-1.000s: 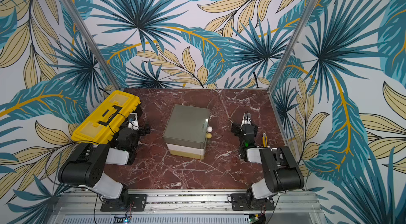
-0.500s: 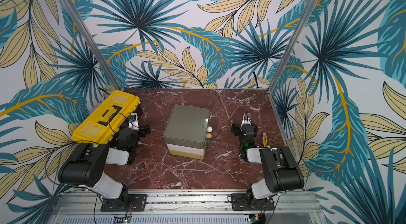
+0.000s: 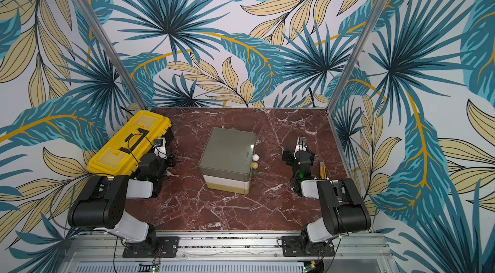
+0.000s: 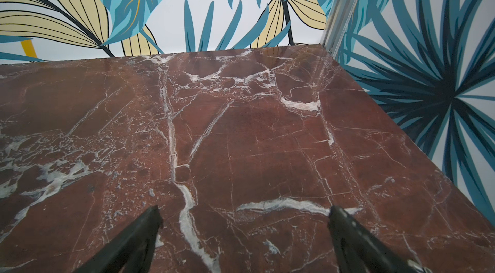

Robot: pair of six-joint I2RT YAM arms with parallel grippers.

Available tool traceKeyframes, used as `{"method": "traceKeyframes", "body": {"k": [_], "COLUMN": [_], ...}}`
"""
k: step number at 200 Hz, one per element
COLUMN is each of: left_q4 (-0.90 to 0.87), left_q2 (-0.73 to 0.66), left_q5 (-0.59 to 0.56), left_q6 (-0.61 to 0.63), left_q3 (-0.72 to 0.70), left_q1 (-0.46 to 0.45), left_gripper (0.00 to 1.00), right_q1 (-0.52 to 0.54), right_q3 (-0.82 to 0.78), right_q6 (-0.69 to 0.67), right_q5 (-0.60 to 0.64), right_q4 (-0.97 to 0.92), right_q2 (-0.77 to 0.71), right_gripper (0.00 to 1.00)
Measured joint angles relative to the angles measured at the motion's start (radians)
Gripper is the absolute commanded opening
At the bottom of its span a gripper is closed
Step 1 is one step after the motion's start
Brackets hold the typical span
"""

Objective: Take the mice out of the drawer
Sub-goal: Open the drawer in the storage box.

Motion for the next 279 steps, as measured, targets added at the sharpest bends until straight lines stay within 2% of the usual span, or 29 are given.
{"method": "traceKeyframes", "body": {"k": [7,17,21,28,38,44,57,69,83,108,128,162,192,233,279], "left_q4": [-0.078,-0.191,-0.227,-0.284,-0.356,-0.397,-0.476,-0.560,-0.658,-0.824,-0.951,-1.137,-1.267,-1.402,-1.465], "left_q2": [-0.037,-0.102,-0.123,-0.170,-0.240,-0.277,-0.338,-0.375,-0.397,-0.400,-0.381,-0.289,-0.243,-0.190,-0.157], "left_q5": [-0.006,-0.012,-0.014,-0.016,-0.015,-0.015,-0.010,0.008,0.043,0.109,0.159,0.233,0.289,0.313,0.284], "left_q6": [0.002,0.001,-0.006,-0.014,-0.016,-0.020,-0.027,-0.031,-0.042,-0.065,-0.070,-0.071,-0.071,-0.070,-0.075], "left_q3": [0.032,0.093,0.116,0.157,0.217,0.250,0.315,0.373,0.430,0.501,0.551,0.689,0.782,0.871,0.879], "left_q1": [-0.010,-0.034,-0.042,-0.063,-0.102,-0.129,-0.182,-0.224,-0.254,-0.284,-0.320,-0.362,-0.374,-0.393,-0.415], "left_gripper": [0.07,0.13,0.19,0.37,0.50,0.62,0.66,0.76,1.00,1.00,1.00,1.00,1.00,1.00,1.00], "right_q1": [0.000,0.000,0.000,0.000,0.000,0.001,0.002,0.003,0.007,0.011,0.011,0.008,0.008,0.008,0.008], "right_q3": [0.000,0.005,0.010,0.023,0.051,0.072,0.121,0.178,0.239,0.285,0.275,0.249,0.233,0.179,0.158], "right_q6": [-0.005,-0.008,-0.010,-0.010,-0.009,-0.004,0.023,0.058,0.102,0.175,0.246,0.414,0.581,0.713,0.732], "right_q5": [-0.003,-0.006,-0.006,-0.007,-0.007,-0.008,-0.018,-0.047,-0.101,-0.237,-0.378,-0.664,-0.867,-1.021,-1.090], "right_q4": [-0.001,-0.029,-0.045,-0.087,-0.158,-0.205,-0.309,-0.422,-0.547,-0.726,-0.785,-0.727,-0.571,-0.403,-0.426], "right_q2": [-0.001,-0.014,-0.021,-0.042,-0.082,-0.111,-0.177,-0.240,-0.295,-0.370,-0.392,-0.298,-0.180,-0.149,-0.228], "right_gripper": [0.99,0.99,0.99,0.99,0.99,0.99,0.99,0.99,1.00,1.00,0.99,0.99,0.99,0.94,0.94]}}
